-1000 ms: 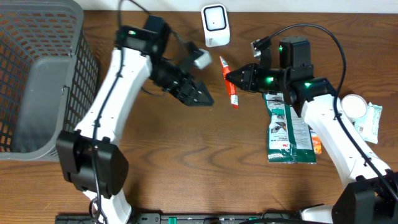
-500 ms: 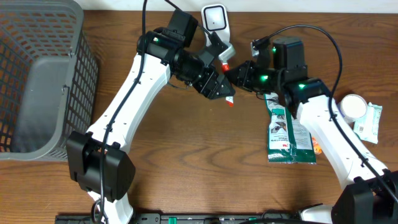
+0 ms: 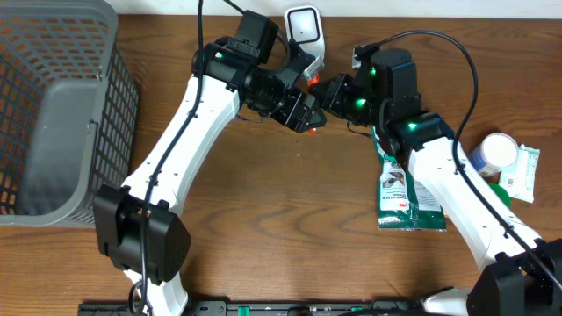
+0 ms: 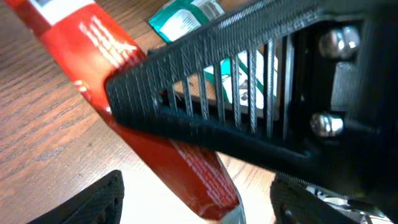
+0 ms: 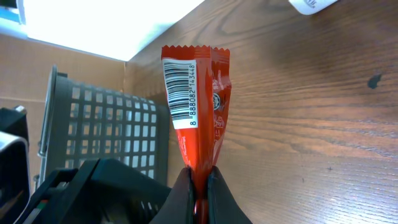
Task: Scan the item barcode
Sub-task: 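Release the right gripper and raise the stick with the left gripper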
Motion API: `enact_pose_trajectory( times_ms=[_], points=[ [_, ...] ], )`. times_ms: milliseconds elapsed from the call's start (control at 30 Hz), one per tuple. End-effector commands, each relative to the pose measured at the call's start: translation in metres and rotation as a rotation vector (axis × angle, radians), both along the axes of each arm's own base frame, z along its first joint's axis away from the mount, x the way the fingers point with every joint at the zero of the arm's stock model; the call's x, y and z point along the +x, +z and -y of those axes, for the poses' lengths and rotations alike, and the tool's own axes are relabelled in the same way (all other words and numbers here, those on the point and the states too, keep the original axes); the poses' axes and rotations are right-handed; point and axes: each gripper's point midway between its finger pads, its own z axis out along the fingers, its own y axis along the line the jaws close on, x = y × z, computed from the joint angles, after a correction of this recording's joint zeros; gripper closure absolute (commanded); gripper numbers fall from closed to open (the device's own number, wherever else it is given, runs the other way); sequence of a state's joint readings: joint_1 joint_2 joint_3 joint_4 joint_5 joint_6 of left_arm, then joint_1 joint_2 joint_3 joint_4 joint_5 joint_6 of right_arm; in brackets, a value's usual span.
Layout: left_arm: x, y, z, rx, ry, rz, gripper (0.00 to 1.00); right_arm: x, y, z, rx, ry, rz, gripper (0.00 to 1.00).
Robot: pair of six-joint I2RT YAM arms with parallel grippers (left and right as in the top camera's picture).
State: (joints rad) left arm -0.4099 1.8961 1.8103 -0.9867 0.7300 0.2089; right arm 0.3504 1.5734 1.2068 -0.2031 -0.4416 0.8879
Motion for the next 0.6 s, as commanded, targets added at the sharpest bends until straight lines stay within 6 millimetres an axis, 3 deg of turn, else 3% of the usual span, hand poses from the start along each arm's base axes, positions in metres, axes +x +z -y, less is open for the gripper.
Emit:
enact_pose_trajectory(
  times_ms=[0,367,567],
  points=[
    [0.0,0.002,0.0,0.005,0.004,0.007,0.41,0.001,-0.001,-0.003,-0.002,-0.017,-0.003,0.99],
    [0.004,0.004,0.002,-0.006,0.005,0.03,0.46,-0.004,0.002,-0.015,0.003,0.012,0.01,0.99],
    [0.004,0.004,0.002,-0.004,0.005,0.031,0.73,-0.004,0.003,-0.017,0.006,0.015,0.015,0.99]
  ],
)
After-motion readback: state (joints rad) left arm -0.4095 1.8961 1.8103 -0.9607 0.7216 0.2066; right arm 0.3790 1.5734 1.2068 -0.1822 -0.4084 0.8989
